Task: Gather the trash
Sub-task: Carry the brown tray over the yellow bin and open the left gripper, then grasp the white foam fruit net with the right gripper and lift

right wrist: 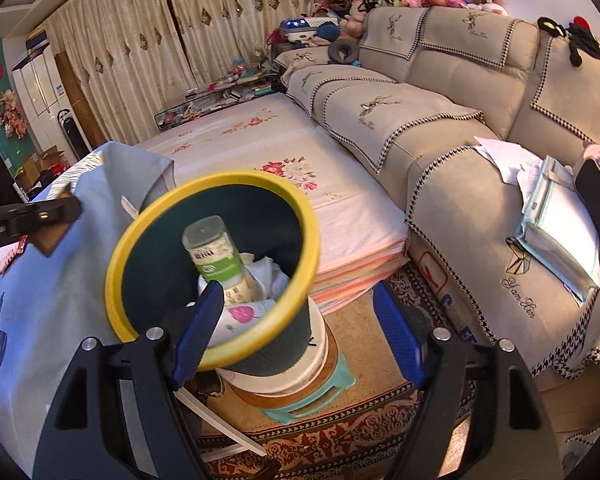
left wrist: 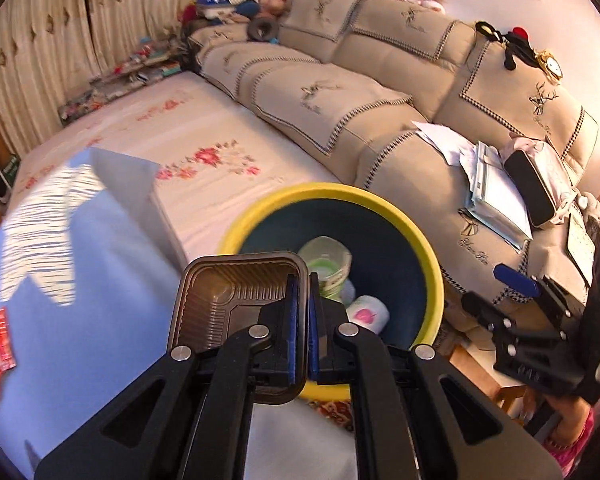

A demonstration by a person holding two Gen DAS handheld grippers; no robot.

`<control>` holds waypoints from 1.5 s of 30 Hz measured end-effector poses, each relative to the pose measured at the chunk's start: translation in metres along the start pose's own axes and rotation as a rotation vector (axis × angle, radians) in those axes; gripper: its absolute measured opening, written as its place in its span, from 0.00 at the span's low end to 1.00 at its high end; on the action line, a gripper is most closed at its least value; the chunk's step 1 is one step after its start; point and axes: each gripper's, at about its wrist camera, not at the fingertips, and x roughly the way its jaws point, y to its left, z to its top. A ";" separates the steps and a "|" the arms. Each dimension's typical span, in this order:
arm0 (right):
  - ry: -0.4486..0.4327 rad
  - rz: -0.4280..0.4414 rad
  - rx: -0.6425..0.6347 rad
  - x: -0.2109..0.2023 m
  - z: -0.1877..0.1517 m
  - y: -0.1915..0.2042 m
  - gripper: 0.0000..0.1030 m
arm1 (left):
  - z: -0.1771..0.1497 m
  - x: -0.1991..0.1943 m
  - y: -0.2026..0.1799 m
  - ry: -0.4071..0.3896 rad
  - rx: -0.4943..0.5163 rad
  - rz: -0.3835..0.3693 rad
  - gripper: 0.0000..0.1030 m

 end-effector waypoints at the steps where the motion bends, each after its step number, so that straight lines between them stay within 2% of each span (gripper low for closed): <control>1: 0.001 0.000 0.005 0.000 -0.001 -0.004 0.71 | 0.003 0.011 -0.005 0.016 -0.003 -0.007 0.05; 7: 0.003 0.008 0.031 0.002 -0.003 -0.018 0.71 | 0.010 0.056 -0.020 0.074 0.008 -0.012 0.06; 10: 0.006 0.013 0.032 0.004 -0.002 -0.018 0.71 | 0.011 0.069 -0.027 0.086 0.017 -0.010 0.14; 14: 0.008 0.022 0.031 0.003 -0.003 -0.015 0.71 | 0.009 0.064 -0.026 0.074 0.015 0.006 0.41; 17: 0.005 0.028 0.025 0.000 -0.003 -0.010 0.71 | 0.004 0.041 -0.019 0.034 0.000 -0.007 0.47; 19: 0.002 0.034 0.015 -0.002 -0.003 -0.004 0.71 | -0.003 0.019 -0.011 -0.009 -0.013 -0.007 0.61; 20: 0.002 0.036 0.009 -0.003 -0.003 -0.001 0.71 | -0.007 0.002 -0.006 -0.054 -0.022 0.008 0.66; 25: -0.008 0.046 -0.034 -0.008 0.003 0.019 0.72 | -0.042 -0.076 0.030 -0.252 -0.076 0.139 0.77; 29: -0.011 0.061 -0.085 -0.010 0.008 0.046 0.72 | -0.085 -0.137 0.082 -0.364 -0.155 0.307 0.84; 31: -0.014 0.071 -0.115 -0.011 0.011 0.062 0.72 | -0.110 -0.165 0.112 -0.405 -0.200 0.417 0.86; 37: -0.027 0.110 -0.221 -0.015 0.023 0.122 0.72 | -0.176 -0.223 0.201 -0.457 -0.361 0.641 0.88; 40: -0.034 0.165 -0.283 -0.018 0.034 0.165 0.72 | -0.209 -0.246 0.245 -0.494 -0.449 0.758 0.89; 45: -0.043 0.290 -0.384 -0.017 0.053 0.247 0.72 | -0.262 -0.273 0.300 -0.539 -0.590 0.833 0.89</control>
